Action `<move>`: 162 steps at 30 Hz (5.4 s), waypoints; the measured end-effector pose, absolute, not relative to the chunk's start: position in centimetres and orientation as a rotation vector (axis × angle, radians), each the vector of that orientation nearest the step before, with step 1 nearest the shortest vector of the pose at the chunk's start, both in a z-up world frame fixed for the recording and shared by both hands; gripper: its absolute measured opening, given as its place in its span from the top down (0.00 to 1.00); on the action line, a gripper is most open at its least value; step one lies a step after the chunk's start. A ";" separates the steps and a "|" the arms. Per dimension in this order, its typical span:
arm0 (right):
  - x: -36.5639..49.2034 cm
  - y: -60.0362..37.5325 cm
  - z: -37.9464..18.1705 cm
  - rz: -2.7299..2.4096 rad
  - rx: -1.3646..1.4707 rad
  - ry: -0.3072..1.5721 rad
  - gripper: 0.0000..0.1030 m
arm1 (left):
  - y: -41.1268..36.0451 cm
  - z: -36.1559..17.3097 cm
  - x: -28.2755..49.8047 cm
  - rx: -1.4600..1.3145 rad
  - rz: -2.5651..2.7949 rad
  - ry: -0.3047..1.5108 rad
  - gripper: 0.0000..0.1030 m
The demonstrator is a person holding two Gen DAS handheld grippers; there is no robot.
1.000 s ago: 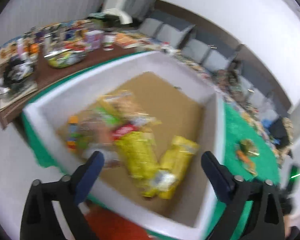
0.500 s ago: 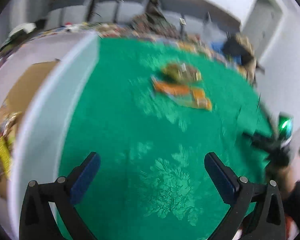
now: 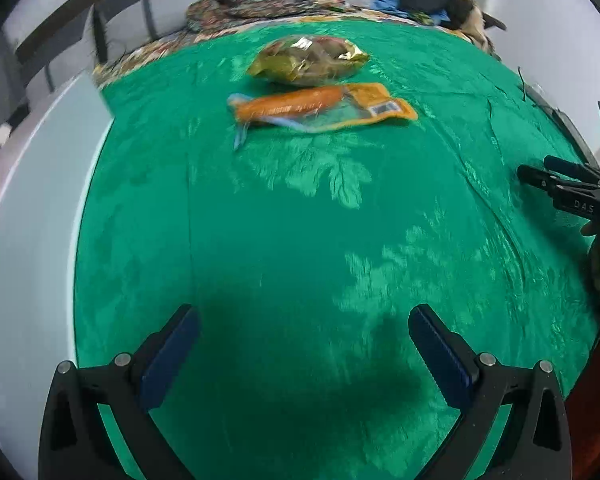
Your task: Organize snacks
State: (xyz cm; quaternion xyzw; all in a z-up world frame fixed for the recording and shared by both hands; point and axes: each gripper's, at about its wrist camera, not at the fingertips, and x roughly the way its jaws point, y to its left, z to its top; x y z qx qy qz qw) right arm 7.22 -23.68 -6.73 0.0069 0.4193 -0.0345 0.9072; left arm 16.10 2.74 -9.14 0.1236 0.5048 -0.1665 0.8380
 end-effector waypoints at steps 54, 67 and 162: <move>7.2 -23.8 -6.6 -0.069 0.015 0.866 0.13 | -6.1 -10.3 33.6 0.335 -0.713 1.146 0.02; 7.2 -23.8 -6.6 -0.068 0.015 0.866 0.13 | -4.5 -9.0 24.6 0.441 -0.711 1.119 0.35; 23.6 -16.7 1.4 0.068 0.401 0.917 0.12 | 6.9 -11.5 24.2 0.049 -0.102 0.953 0.00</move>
